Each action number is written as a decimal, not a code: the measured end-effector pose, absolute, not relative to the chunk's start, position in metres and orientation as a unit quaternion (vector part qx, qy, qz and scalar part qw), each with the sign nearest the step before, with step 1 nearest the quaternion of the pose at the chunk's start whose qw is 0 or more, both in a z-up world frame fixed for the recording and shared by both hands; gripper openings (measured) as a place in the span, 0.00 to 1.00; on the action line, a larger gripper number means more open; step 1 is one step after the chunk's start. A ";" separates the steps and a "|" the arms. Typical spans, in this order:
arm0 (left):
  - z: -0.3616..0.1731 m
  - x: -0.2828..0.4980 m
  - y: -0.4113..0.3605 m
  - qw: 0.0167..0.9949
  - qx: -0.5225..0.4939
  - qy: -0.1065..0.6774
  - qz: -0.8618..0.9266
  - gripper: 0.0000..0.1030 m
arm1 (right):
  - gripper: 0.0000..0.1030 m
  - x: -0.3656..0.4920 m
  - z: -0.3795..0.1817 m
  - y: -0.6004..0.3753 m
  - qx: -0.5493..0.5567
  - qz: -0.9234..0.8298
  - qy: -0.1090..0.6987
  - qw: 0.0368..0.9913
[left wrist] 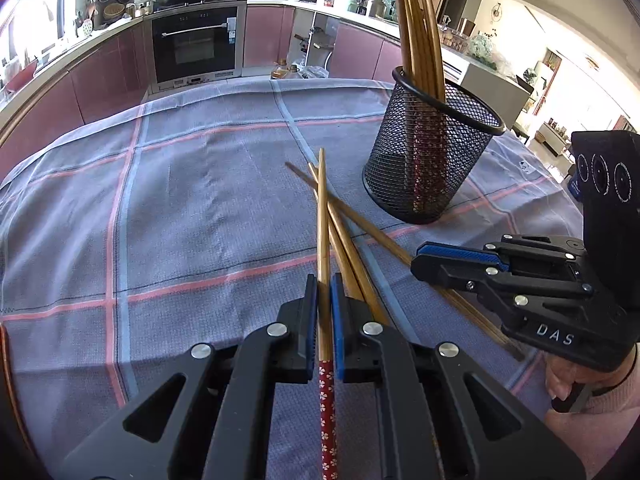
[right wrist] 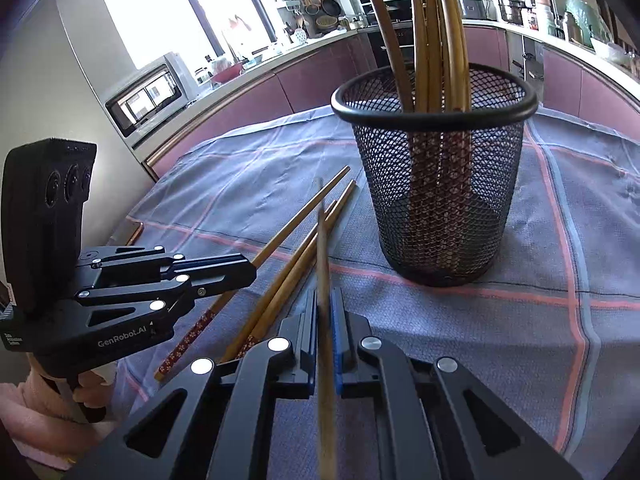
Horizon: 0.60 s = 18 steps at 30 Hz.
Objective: Organize utensils
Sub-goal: 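Lift the chopstick upright with the left gripper over the holder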
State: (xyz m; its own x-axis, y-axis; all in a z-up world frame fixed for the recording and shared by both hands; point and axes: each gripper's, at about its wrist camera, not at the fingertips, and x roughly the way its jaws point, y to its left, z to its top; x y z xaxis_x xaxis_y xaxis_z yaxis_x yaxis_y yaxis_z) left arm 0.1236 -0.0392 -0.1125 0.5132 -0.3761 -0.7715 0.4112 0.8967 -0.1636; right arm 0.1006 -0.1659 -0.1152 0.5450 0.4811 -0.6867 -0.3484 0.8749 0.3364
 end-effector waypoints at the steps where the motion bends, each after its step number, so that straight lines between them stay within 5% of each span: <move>1: -0.112 0.122 -0.038 0.869 0.017 0.439 -0.227 0.07 | 0.05 0.100 -0.114 -0.166 0.082 0.242 0.413 0.874; 18: -0.120 0.123 -0.047 0.853 0.043 0.456 -0.250 0.14 | 0.08 0.113 -0.118 -0.141 0.028 0.248 0.435 0.865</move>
State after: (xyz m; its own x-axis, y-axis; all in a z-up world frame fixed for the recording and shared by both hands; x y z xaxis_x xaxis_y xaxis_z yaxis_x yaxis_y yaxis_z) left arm 0.1228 -0.0474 -0.1205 0.4580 -0.3875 -0.8000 0.4661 0.8710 -0.1550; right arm 0.1132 -0.1410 -0.1181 0.4984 0.4526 -0.7394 -0.4039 0.8759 0.2640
